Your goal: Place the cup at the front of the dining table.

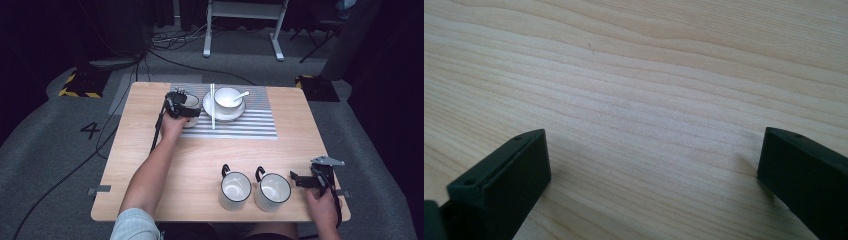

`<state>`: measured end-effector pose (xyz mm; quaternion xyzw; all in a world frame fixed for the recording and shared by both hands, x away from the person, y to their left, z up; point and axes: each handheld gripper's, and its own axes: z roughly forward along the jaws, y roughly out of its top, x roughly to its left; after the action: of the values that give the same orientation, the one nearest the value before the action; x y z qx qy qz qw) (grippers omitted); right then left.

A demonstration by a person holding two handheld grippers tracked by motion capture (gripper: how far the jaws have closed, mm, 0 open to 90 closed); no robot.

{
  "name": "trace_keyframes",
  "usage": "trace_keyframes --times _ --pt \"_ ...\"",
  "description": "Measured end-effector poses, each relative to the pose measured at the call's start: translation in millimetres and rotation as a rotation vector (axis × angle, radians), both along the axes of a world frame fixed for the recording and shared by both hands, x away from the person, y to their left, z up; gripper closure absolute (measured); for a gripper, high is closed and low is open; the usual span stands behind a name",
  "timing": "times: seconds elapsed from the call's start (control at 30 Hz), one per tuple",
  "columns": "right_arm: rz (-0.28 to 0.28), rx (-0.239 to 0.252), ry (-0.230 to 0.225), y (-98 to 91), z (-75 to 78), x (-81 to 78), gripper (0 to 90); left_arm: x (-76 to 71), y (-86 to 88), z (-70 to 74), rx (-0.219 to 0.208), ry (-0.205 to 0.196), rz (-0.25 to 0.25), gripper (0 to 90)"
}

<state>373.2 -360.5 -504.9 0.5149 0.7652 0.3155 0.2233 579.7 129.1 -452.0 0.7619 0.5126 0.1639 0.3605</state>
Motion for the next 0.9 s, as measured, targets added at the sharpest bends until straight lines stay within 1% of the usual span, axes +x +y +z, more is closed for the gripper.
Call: trace_keyframes --times 0.03,0.07,0.1,0.13,0.17,0.2,0.23,0.3,0.37,0.47,0.57,0.6,0.63,0.67,0.7,0.77,0.83,0.87,0.9 --pt "0.0 0.0 -0.001 0.0 0.0 0.0 0.8 -1.2 0.4 -2.0 -0.001 -0.022 0.005 3.4" --pt "0.0 0.0 -0.001 0.0 0.0 0.0 0.8 -1.2 0.4 -2.0 -0.001 -0.022 0.005 3.4" --pt "0.0 0.0 0.0 0.0 0.0 0.0 0.8 -2.0 0.7 -3.1 -0.014 -0.02 0.001 3.4" --pt "0.0 0.0 0.0 0.0 0.0 0.0 0.8 -2.7 1.1 -5.7 -0.005 -0.026 -0.002 3.4" --pt "-0.001 0.0 0.001 0.0 0.0 0.0 0.8 -3.2 0.4 -7.2 -0.01 -0.025 0.001 3.4" --pt "0.0 0.0 0.0 0.0 0.0 0.0 0.8 -4.6 0.8 -7.8 0.007 -0.032 -0.002 3.4" --pt "0.0 0.0 0.0 0.0 0.0 0.0 0.8 -6.1 -0.7 -8.8 0.012 -0.041 -0.001 3.4" --pt "0.0 0.0 0.0 0.0 0.0 0.0 0.8 -7.0 -1.4 -8.8 0.011 -0.036 -0.007 3.4" --pt "0.0 0.0 0.0 0.0 0.0 0.0 0.8 -8.5 -1.5 -8.5 0.029 -0.04 -0.01 3.4" --pt "-0.001 0.0 0.001 0.0 0.0 -0.1 0.8 -10.4 -1.6 -9.4 0.04 -0.053 -0.016 3.4" --pt "0.0 0.001 0.001 0.1 0.0 -0.1 0.8 -11.5 -1.7 -9.1 0.045 -0.048 -0.019 3.4" --pt "0.0 0.0 0.0 0.0 0.0 0.0 0.8 -11.5 -1.7 -9.1 0.04 -0.044 -0.022 3.4" --pt "0.0 0.0 0.0 0.0 0.0 0.0 0.8 -11.8 -1.6 -8.9 0.045 -0.046 -0.016 3.3" --pt "0.0 0.0 0.0 0.0 0.0 0.0 0.8 -12.5 -1.5 -9.3 0.046 -0.047 -0.025 3.2" --pt "0.0 0.0 0.0 0.0 0.0 0.0 0.8 -12.8 -1.0 -9.4 0.042 -0.037 -0.038 3.2" --pt "0.0 0.001 0.0 0.1 0.0 -0.1 0.8 -13.5 0.1 -8.7 0.049 -0.039 -0.034 3.0" --pt "0.0 0.0 0.0 0.0 0.0 0.0 0.8 -13.8 0.8 -8.4 0.047 -0.036 -0.038 2.9" --pt "0.0 0.0 0.0 0.0 0.0 0.0 0.8 -14.2 2.3 -7.4 0.043 -0.026 -0.055 2.6" --pt "0.0 0.0 0.0 0.0 0.0 0.0 0.8 -15.2 2.8 -6.2 0.051 -0.036 -0.056 2.1"
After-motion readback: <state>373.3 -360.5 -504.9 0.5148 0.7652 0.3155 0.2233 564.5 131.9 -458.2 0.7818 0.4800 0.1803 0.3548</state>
